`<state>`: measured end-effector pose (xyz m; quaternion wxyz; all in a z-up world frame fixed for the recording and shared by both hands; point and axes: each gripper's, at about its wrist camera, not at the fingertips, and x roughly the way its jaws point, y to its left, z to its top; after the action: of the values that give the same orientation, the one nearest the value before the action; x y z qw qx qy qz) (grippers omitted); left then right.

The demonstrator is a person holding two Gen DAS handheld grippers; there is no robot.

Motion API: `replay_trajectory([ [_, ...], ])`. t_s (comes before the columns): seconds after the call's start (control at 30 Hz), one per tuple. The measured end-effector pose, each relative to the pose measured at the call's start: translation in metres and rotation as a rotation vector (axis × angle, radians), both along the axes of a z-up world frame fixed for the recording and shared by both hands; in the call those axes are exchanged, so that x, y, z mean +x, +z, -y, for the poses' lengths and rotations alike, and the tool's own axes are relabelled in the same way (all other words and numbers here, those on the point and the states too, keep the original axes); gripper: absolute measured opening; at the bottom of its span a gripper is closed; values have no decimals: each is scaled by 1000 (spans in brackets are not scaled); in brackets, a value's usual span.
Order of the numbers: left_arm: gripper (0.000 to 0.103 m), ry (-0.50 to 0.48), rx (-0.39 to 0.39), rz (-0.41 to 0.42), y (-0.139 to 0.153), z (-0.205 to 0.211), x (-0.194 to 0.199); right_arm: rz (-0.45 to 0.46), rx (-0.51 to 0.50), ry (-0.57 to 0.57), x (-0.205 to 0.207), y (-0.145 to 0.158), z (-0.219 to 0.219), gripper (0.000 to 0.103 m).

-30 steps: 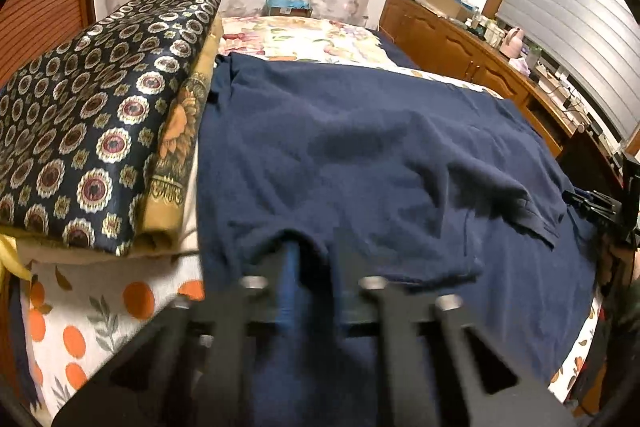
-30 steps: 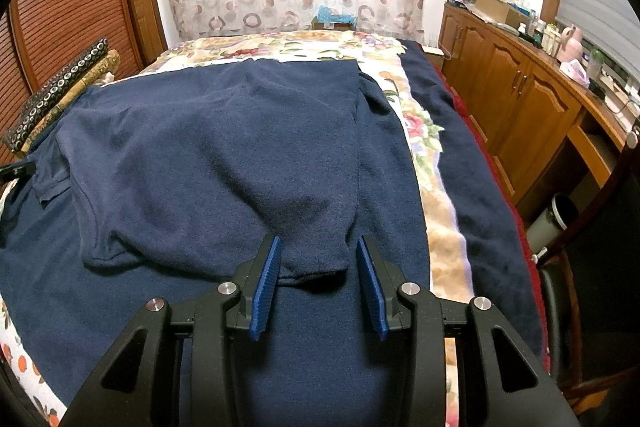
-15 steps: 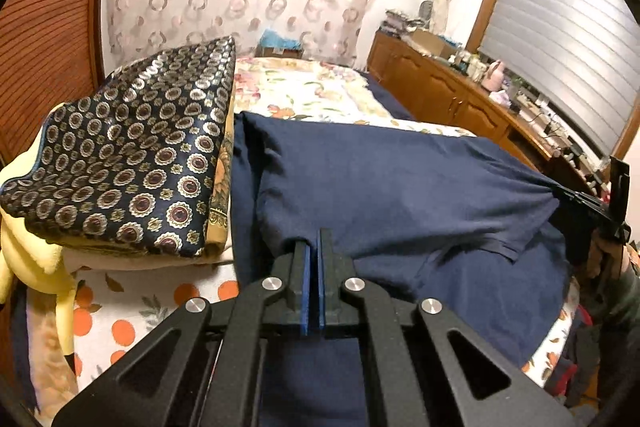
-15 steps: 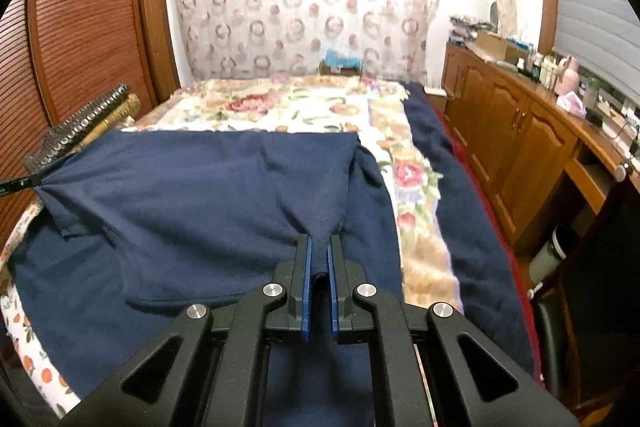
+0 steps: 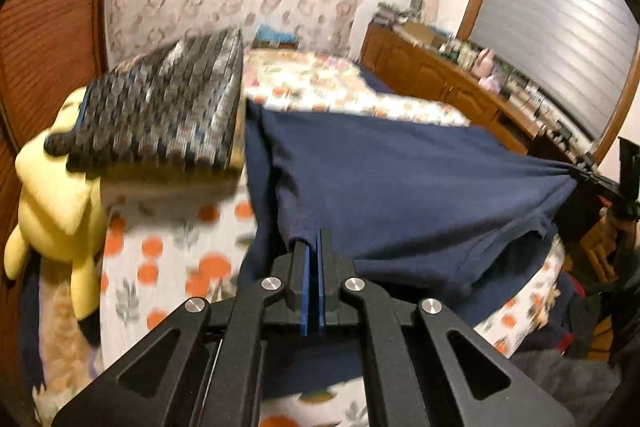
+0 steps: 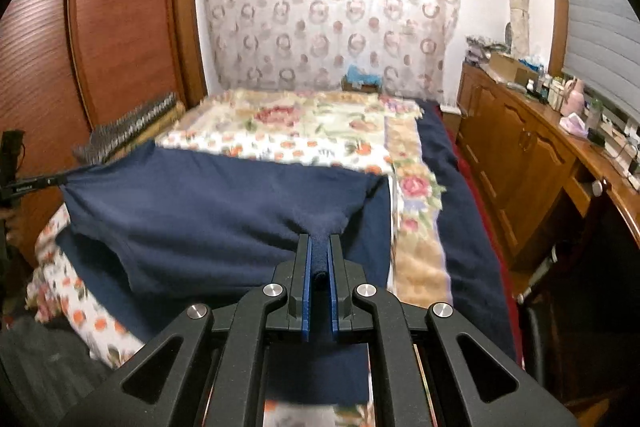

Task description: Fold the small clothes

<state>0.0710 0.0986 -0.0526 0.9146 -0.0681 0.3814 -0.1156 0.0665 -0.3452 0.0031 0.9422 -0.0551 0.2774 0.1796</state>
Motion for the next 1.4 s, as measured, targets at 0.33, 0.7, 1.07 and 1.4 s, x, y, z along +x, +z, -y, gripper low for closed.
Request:
replay_trajectory([
  [0.33,25,32,76,-63,-32,4,-8,-110,-76,-39,22,-57,-7,18],
  [0.7,75,92,113,-28,-32,-4,-6,-8,-82,-44,13,-54,-46,48],
  [1.07,75,102,129,-39,-39,2,-8,-44,-27,109,40,-92,-108,49],
  [1.4,75,104,126,-49,-46,2,-10,-90,-55,208,61,-117,-148,49],
])
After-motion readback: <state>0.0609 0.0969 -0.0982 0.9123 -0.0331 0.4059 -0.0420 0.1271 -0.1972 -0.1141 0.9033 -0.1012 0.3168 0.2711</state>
